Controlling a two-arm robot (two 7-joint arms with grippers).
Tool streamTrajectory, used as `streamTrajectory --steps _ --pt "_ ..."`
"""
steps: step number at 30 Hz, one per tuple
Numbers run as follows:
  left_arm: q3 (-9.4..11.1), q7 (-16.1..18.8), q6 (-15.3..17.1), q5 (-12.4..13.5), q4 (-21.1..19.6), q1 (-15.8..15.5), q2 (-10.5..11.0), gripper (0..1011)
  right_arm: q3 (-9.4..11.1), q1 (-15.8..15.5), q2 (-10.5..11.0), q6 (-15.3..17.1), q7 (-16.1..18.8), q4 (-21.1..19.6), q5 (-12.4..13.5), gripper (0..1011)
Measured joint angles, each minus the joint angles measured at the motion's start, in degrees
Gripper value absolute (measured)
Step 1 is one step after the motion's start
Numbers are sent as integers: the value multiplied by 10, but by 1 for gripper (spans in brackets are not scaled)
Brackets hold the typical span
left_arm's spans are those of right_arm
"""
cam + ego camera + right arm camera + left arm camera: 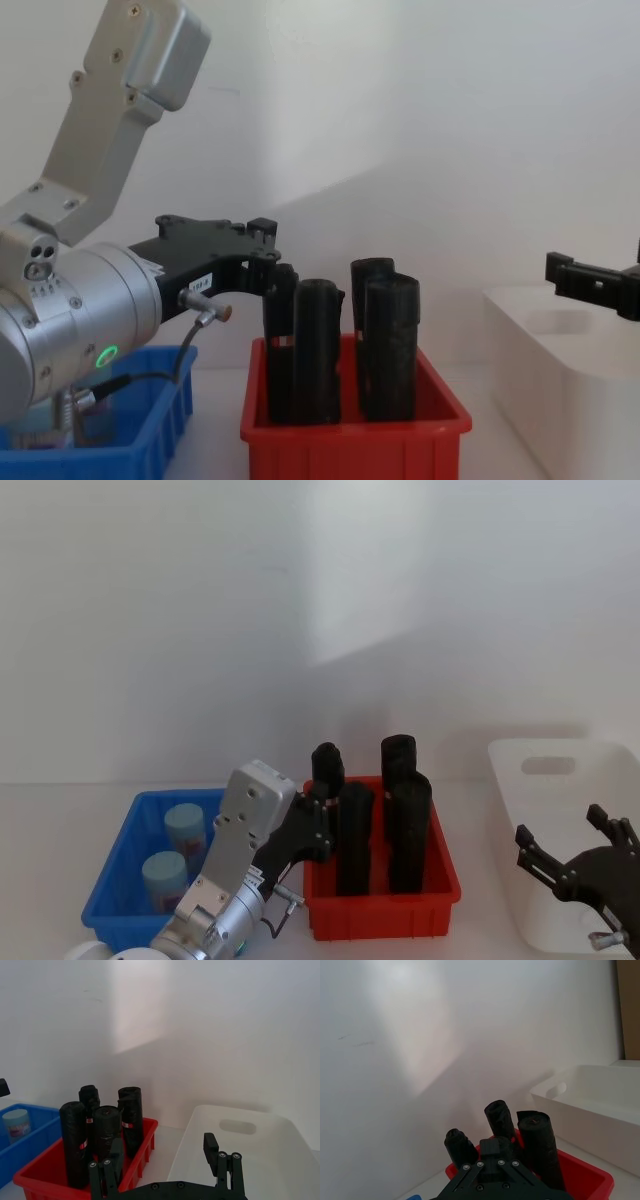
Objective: Pick the cotton swabs from the blue box and place them into the white box.
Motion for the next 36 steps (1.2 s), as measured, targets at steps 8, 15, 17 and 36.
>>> streamTrajectory --steps 8,15,17,36 --pt "0 0 0 0 0 0 0 0 0 2 -1 1 0 0 0 1002" --pt "0 0 0 0 0 0 0 0 0 35 -12 18 22 24 -11 1002" --pt "0 0 0 0 0 0 0 0 0 57 -19 26 34 41 -16 1002" --pt "0 0 0 0 0 0 0 0 -3 243 -70 86 212 224 -61 1002"
